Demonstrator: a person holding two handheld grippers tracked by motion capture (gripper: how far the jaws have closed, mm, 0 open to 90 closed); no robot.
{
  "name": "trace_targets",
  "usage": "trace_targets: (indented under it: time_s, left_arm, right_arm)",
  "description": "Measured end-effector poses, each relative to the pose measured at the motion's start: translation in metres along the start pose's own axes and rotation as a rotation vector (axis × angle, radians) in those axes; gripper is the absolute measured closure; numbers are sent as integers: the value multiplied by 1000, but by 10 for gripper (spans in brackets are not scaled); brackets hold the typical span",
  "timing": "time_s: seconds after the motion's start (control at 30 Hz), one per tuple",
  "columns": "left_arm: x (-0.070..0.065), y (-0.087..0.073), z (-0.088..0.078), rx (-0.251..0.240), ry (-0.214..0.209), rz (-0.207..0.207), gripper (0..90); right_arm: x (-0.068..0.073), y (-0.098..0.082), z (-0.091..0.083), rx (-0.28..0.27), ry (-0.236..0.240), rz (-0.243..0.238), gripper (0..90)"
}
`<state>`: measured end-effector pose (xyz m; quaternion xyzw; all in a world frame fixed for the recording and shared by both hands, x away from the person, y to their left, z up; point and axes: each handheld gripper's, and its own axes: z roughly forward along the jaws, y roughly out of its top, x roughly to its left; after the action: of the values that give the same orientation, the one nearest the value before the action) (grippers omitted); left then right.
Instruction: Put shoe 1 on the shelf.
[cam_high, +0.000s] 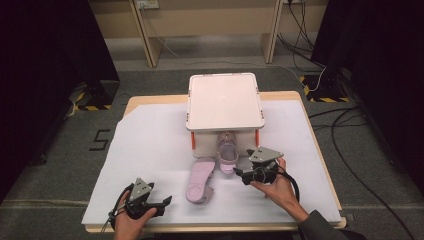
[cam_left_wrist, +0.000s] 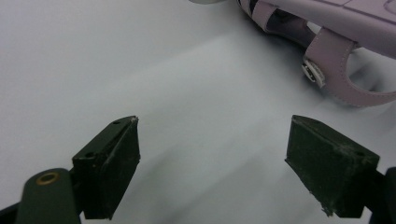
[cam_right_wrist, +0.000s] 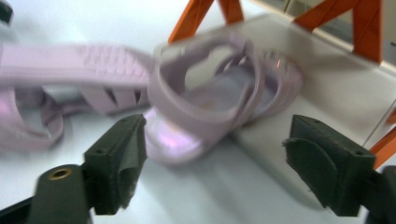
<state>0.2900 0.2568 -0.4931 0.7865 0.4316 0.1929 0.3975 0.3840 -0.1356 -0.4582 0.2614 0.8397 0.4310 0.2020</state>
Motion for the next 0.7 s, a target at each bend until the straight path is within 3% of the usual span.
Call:
trace_targets:
  time_s: [0.17, 0.43, 0.5, 0.63, 0.7]
  left_arm:
    - [0, 0, 0, 1, -1, 1, 168]
    - [0, 0, 0, 3, -1, 1, 169]
    - [0, 0, 0, -1, -2, 3, 168]
    - [0, 0, 0, -2, -2, 2, 168]
    - [0, 0, 0, 2, -2, 3, 168]
  right_arm:
    - [6, -6, 11, 36, -14, 2, 182]
    - [15, -11, 32, 83, -13, -31, 242]
    - [15, -10, 31, 77, 5, -35, 329]
    - [8, -10, 28, 96, 8, -54, 391]
    - [-4, -12, 23, 90, -11, -39, 458]
